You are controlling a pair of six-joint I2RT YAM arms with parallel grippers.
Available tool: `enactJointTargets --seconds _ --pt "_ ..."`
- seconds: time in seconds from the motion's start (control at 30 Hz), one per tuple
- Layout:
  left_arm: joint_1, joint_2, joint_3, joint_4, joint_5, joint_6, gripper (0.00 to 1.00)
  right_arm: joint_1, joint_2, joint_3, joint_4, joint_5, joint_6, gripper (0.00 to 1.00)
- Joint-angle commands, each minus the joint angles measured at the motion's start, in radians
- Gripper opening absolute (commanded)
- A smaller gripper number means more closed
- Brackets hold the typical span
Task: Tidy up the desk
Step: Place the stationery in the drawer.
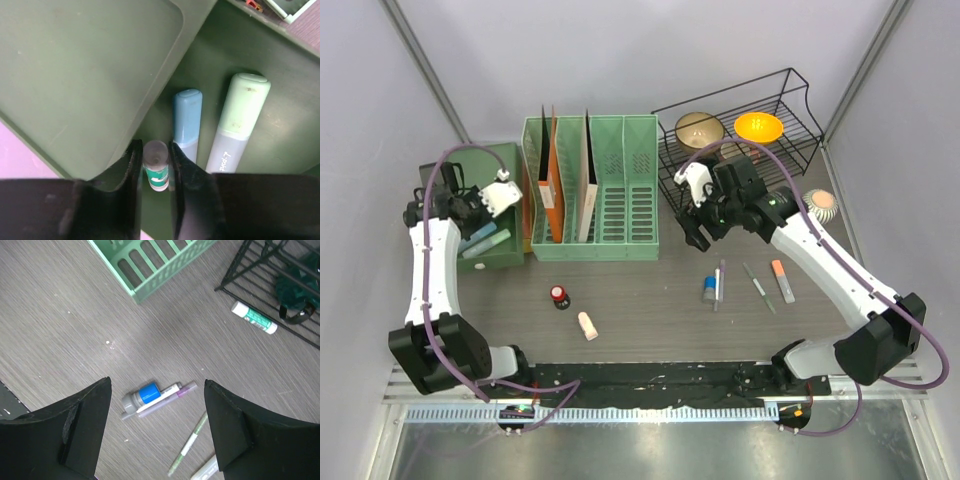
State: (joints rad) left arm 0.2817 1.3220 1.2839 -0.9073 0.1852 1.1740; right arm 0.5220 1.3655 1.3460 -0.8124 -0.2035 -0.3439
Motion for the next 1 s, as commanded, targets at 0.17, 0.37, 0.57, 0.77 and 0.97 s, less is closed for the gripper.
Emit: enactJointTargets --seconds 0.17,0.37,0.57,0.77,0.97 --pt "0.005 0.013 0.028 0.054 0.005 0.007 0.51 -0.08 -0.022 -0.036 -0.054 0.081 -0.035 0.79" --pt "0.007 -0.001 0.055 0.051 0.056 -0.034 0.85 -0.163 -0.013 -0.111 -0.105 0.105 -0.036 0.73" --pt "0.008 -0.04 0.106 0.038 0.184 -0.138 1.0 -0.203 -0.023 -0.189 -0.152 0.124 -0.05 0.7" --pt "0.008 -0.084 0.107 0.019 0.253 -0.169 1.0 -0.203 -0.029 -0.252 -0.153 0.082 -0.05 0.67" --pt "0.008 -0.128 0.091 0.001 0.238 -0.165 1.0 -0.203 -0.013 -0.272 -0.143 0.038 -0.05 0.65"
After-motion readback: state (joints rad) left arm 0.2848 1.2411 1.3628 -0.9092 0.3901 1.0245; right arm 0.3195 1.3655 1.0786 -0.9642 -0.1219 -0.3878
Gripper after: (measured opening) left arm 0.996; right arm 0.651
